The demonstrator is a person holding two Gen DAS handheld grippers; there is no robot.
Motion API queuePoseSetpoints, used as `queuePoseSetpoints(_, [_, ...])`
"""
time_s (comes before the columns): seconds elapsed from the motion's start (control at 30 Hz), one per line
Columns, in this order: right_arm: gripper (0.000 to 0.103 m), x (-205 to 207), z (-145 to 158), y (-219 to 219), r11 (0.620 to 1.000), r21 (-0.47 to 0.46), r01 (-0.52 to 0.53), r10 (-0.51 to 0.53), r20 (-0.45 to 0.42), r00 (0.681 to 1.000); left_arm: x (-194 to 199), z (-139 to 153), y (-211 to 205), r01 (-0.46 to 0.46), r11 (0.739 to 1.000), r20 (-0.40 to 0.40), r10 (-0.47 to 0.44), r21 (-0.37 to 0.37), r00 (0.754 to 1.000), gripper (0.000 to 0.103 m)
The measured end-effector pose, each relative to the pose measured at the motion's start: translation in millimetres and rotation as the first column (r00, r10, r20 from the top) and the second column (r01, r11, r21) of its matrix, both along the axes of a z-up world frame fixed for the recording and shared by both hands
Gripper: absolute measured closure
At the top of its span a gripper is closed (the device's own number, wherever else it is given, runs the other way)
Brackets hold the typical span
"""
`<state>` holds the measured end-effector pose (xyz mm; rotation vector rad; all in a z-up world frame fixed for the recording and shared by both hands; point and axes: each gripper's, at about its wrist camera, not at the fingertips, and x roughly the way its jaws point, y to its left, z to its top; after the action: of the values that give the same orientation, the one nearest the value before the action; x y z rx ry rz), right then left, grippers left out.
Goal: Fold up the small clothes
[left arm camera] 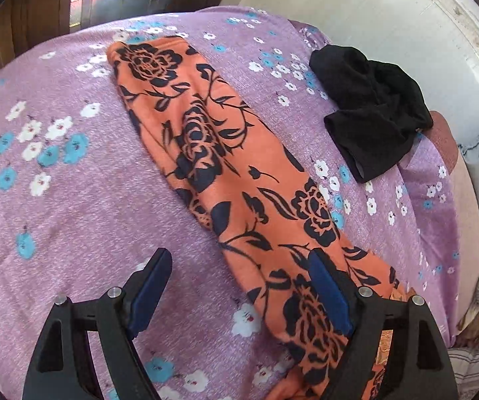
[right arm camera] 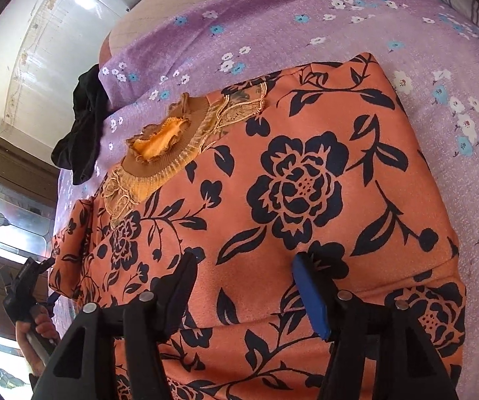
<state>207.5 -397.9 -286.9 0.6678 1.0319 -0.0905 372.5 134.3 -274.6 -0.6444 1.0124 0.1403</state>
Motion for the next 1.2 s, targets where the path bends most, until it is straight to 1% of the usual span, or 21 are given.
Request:
queuePoseSetpoints(0.07, [0.038,1.7,0.0,1.6,1.000,-0.011,0.000,0.000,0.003,1.000,9.0,-2.1,-5.6,0.030,0.999,0.004,-0.030,-0.014,1.000,0.056])
queuePoseSetpoints(0.1, [0.037,2.4,-0.1,2.1,1.000,-0.016,0.002,-0.002,0.005,1.000,14.1,-3.7,-9.6,0.053,0.999,-0.009,-0.054,-0.010,0.999,0.082])
queuePoseSetpoints(0.13, [0.038,2.9,0.1,2.7,1.000,-0.021,0.004,-0.003,0.006,1.000,16.6,-4.0,-12.8,0.066,0.998,-0.016,-0.066,0.000,0.998,0.091])
queuePoseSetpoints(0.2, [0.038,3.7,0.7,4.0,0.999,-0.033,0.005,-0.004,0.010,1.000,13.8,3.2,-19.7,0.058,0.997,-0.009,-0.058,0.055,0.998,0.095])
queuePoseSetpoints(0.33, [0.038,3.3,3.4,2.5,0.999,-0.028,0.014,-0.014,0.022,1.000,-5.1,55.7,-50.1,0.099,0.969,0.143,-0.133,0.226,0.981,0.096])
queuePoseSetpoints(0.4, [0.038,1.7,5.1,-1.7,1.000,0.000,0.027,-0.027,0.032,0.999,-20.1,82.7,-77.1,0.162,0.944,0.219,-0.230,0.289,0.948,0.096])
queuePoseSetpoints(0.47, [0.038,-0.6,7.6,-6.9,0.999,0.023,0.043,-0.044,0.040,0.998,-38.2,102.1,-113.5,0.235,0.903,0.261,-0.339,0.360,0.904,0.096])
queuePoseSetpoints(0.53, [0.038,-3.6,12.8,-13.3,0.997,0.025,0.068,-0.070,0.056,0.996,-60.2,110.8,-160.8,0.307,0.829,0.266,-0.463,0.468,0.845,0.096])
queuePoseSetpoints(0.63, [0.038,-8.7,22.1,-24.1,0.994,0.014,0.113,-0.114,0.093,0.989,-103.3,100.7,-236.3,0.418,0.668,0.219,-0.654,0.615,0.724,0.096])
queuePoseSetpoints(0.67, [0.038,-10.5,25.3,-28.0,0.992,0.008,0.129,-0.129,0.104,0.986,-118.3,89.5,-261.8,0.455,0.601,0.179,-0.711,0.658,0.680,0.096])
queuePoseSetpoints(0.73, [0.038,-14.4,31.4,-36.6,0.988,0.003,0.157,-0.156,0.125,0.980,-139.1,58.2,-301.6,0.515,0.467,0.069,-0.785,0.718,0.616,0.092])
queuePoseSetpoints(0.8, [0.038,-18.1,37.0,-45.2,0.984,0.000,0.179,-0.177,0.145,0.974,-151.1,23.5,-324.9,0.588,0.356,-0.066,-0.815,0.727,0.576,0.092])
queuePoseSetpoints(0.83, [0.038,-19.7,39.3,-49.0,0.982,-0.002,0.190,-0.187,0.151,0.971,-151.2,9.1,-327.6,0.617,0.329,-0.121,-0.811,0.715,0.572,0.088])
queuePoseSetpoints(0.87, [0.038,-21.3,41.2,-52.9,0.980,0.000,0.198,-0.196,0.155,0.968,-152.1,0.0,-326.5,0.647,0.320,-0.160,-0.806,0.693,0.570,0.085])
queuePoseSetpoints(0.9, [0.038,-22.7,42.3,-56.5,0.979,0.006,0.206,-0.204,0.158,0.966,-153.4,-2.7,-320.3,0.668,0.331,-0.174,-0.802,0.666,0.571,0.081])
queuePoseSetpoints(0.97, [0.038,-25.7,43.3,-63.1,0.975,0.029,0.219,-0.220,0.162,0.962,-154.6,8.0,-302.4,0.679,0.395,-0.145,-0.792,0.619,0.593,0.068])
queuePoseSetpoints(1.0, [0.038,-26.4,43.6,-64.8,0.974,0.039,0.221,-0.225,0.162,0.961,-155.8,18.3,-290.1,0.676,0.441,-0.113,-0.784,0.591,0.610,0.052])
queuePoseSetpoints(1.03, [0.038,-26.7,43.8,-65.0,0.975,0.045,0.219,-0.223,0.163,0.961,-157.6,29.6,-276.1,0.668,0.501,-0.066,-0.772,0.550,0.632,0.035])
queuePoseSetpoints(1.07, [0.038,-26.0,44.2,-63.4,0.976,0.047,0.213,-0.218,0.165,0.962,-160.7,40.2,-261.0,0.661,0.556,-0.016,-0.759,0.503,0.651,0.029])
queuePoseSetpoints(1.13, [0.038,-23.3,45.3,-54.9,0.982,0.052,0.181,-0.187,0.178,0.966,-167.5,57.9,-224.7,0.639,0.659,0.083,-0.719,0.398,0.690,0.023])
queuePoseSetpoints(1.2, [0.038,-20.2,49.0,-38.9,0.992,0.074,0.103,-0.117,0.220,0.969,-168.2,66.2,-193.1,0.582,0.725,0.128,-0.660,0.369,0.740,0.023])
